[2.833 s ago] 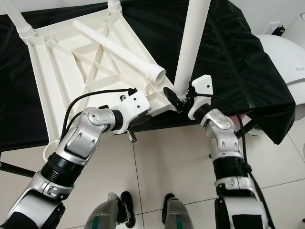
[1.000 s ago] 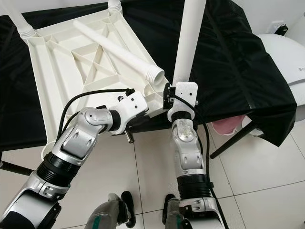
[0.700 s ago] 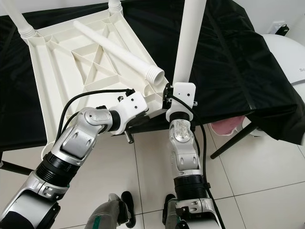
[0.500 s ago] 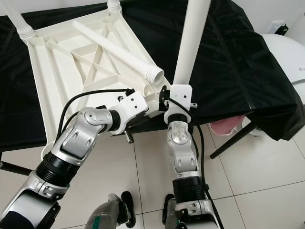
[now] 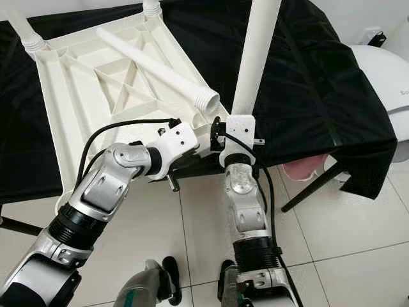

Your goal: Building children table

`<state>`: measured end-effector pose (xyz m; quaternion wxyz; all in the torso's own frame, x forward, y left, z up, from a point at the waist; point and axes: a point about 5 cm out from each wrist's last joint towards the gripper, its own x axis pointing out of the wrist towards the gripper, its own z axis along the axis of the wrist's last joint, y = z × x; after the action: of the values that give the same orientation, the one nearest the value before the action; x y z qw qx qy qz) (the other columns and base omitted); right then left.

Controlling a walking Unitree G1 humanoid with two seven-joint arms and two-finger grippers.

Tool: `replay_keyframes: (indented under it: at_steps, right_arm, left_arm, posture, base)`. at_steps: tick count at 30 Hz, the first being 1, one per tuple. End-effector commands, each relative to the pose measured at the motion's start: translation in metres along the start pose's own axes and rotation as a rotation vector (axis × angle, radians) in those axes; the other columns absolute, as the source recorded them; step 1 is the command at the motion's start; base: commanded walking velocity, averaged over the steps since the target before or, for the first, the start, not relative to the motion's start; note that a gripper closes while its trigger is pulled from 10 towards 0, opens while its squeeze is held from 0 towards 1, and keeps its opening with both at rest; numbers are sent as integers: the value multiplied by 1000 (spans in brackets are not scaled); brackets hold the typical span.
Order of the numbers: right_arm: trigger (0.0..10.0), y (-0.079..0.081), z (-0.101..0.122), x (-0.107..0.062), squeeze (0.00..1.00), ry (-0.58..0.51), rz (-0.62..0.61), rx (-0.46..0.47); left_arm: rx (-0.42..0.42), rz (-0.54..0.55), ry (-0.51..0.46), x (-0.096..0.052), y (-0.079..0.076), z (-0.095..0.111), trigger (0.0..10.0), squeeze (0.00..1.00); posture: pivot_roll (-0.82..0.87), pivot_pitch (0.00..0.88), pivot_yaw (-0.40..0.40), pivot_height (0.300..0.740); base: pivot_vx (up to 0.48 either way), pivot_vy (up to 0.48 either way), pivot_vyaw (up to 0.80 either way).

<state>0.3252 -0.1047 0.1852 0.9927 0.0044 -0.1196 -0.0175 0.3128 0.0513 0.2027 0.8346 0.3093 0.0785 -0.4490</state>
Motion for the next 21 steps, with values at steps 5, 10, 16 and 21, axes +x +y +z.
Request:
replay_keyframes:
  at_steps: [5,10,16,21]
  right_arm:
    - [10000,-14,-3,1,0,7,59,30]
    - [10000,-24,7,2,600,-29,127,55]
    - [10000,-33,22,5,0,-74,246,73]
    - [10000,-37,28,7,0,-89,374,74]
  left_arm:
    - [43,86,-13,-2,6,8,10000,0]
    - [46,85,-15,-1,6,9,10000,0]
    - [46,84,-20,0,5,9,10000,0]
    - [46,83,-21,0,4,9,10000,0]
  posture:
    - [-109,220,63,740]
    - [-116,216,59,740]
    - [-118,211,56,740]
    - [-122,206,54,740]
  base:
    - [0,0,0]
    - [0,0,0]
    - [0,0,0]
    - [0,0,0]
